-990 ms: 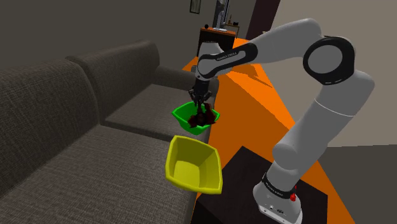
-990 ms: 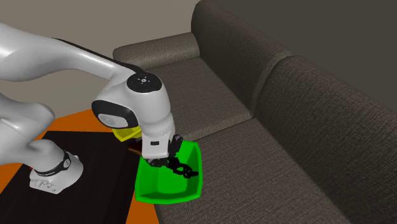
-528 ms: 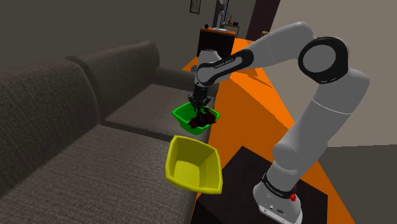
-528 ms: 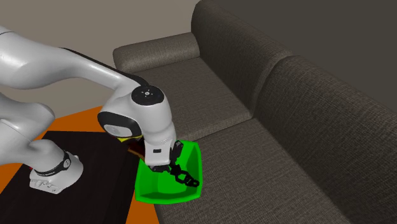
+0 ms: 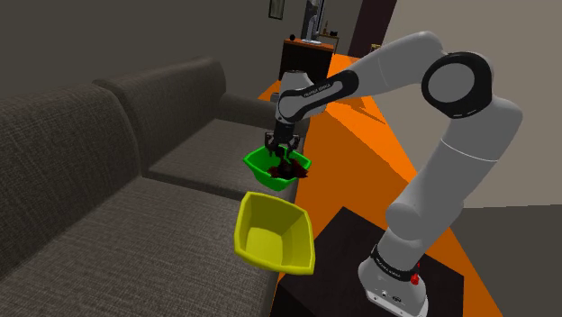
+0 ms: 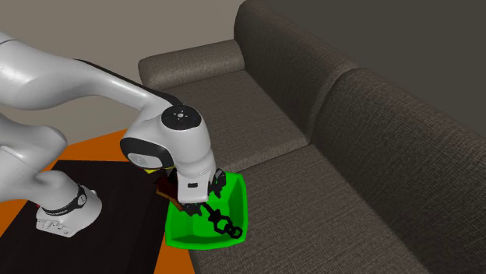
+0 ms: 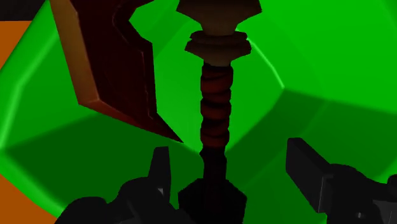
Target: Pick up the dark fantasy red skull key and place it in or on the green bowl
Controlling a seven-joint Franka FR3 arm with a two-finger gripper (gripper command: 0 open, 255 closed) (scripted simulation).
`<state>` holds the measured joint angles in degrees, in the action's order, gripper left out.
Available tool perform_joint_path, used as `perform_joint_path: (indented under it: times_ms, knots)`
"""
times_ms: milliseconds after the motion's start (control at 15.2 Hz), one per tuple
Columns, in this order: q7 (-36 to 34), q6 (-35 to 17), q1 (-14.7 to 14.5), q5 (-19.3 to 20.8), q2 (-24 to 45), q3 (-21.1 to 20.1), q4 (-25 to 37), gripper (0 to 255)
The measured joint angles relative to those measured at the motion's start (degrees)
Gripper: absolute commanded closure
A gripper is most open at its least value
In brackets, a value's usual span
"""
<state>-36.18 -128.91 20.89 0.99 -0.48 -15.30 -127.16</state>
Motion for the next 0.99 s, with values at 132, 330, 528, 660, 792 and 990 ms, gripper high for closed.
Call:
perform_joint_path:
  times_ms: [132, 330, 528, 660, 792, 990]
  knots:
    - [0.0, 0.0, 0.0, 0.0, 0.0, 0.0, 0.0, 0]
    - [0.1, 1.0, 0.0, -0.2, -0.4, 0.0, 0.6, 0]
    - [0.5, 5.2, -0.1, -1.0, -3.0, 0.0, 2.4, 0]
    - [0.8, 6.6, 0.0, -1.1, -3.5, 0.1, 3.4, 0]
    - [0.8, 7.0, 0.0, -1.2, -3.6, 0.1, 3.6, 0]
    - [0.9, 7.1, 0.0, -1.2, -3.6, 0.1, 3.6, 0]
